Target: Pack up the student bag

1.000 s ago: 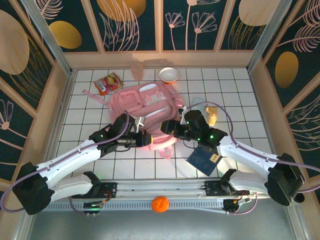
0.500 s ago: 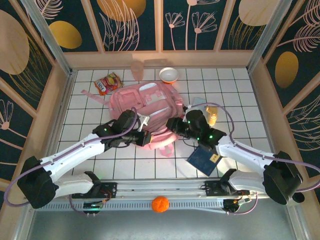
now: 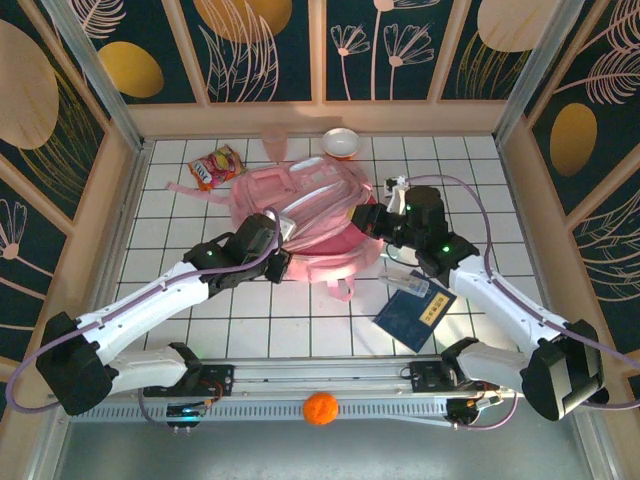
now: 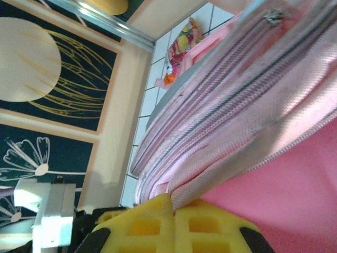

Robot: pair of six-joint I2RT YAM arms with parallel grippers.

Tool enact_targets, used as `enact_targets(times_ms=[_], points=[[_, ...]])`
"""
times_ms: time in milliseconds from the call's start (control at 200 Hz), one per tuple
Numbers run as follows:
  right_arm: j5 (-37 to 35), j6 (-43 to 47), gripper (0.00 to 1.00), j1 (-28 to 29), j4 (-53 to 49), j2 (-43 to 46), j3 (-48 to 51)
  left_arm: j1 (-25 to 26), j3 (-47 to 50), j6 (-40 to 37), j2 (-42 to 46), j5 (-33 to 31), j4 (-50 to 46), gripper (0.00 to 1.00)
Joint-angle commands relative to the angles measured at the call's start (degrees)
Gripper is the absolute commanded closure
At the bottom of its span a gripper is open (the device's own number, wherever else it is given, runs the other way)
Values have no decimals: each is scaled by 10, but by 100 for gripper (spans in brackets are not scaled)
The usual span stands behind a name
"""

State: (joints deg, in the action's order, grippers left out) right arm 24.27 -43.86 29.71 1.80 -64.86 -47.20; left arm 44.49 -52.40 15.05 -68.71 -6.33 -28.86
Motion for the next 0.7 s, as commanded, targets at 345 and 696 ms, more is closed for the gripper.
enact_targets(times_ms=[345, 696], points=[[150, 61, 100, -64, -7, -27, -119, -85, 89, -3, 55, -43, 138, 100], [208, 67, 100, -73, -13, -24, -134, -134, 112, 7, 37, -44, 212, 100]])
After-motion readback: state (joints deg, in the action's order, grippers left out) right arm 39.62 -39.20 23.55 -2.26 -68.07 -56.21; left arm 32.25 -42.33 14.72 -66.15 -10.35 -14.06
